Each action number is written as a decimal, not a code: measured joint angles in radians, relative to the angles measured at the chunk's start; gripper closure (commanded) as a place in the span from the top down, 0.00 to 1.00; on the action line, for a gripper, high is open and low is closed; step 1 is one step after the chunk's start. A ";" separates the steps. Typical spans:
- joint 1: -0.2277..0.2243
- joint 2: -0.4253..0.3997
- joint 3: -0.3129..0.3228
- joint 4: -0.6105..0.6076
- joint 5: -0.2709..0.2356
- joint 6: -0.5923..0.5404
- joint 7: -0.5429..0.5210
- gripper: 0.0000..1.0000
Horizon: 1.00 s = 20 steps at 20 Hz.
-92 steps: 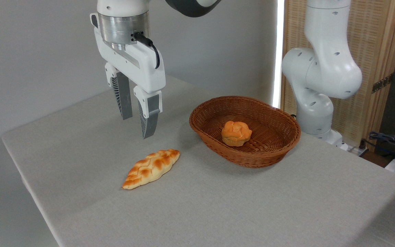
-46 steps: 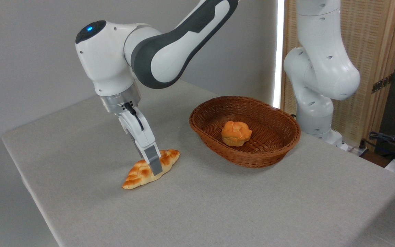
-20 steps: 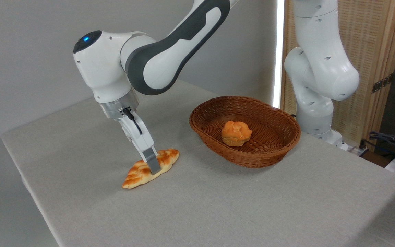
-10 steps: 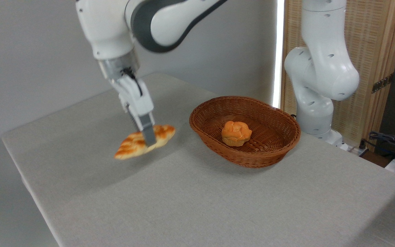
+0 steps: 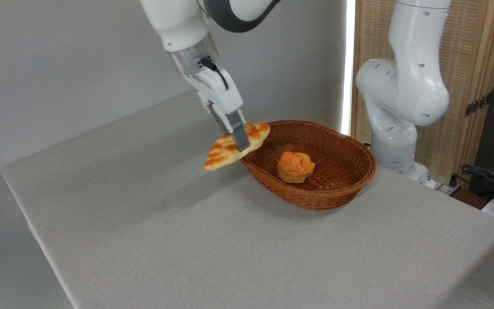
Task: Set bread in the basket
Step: 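Lift the braided roll and carry it over the wicker basket, then lower the roll into the basket beside the orange bun and release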
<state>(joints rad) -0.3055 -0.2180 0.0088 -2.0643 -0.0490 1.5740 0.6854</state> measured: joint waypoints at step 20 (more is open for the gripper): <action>-0.080 -0.033 -0.001 -0.122 -0.005 -0.097 0.000 1.00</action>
<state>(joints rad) -0.3853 -0.2508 0.0077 -2.1866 -0.0535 1.4773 0.6852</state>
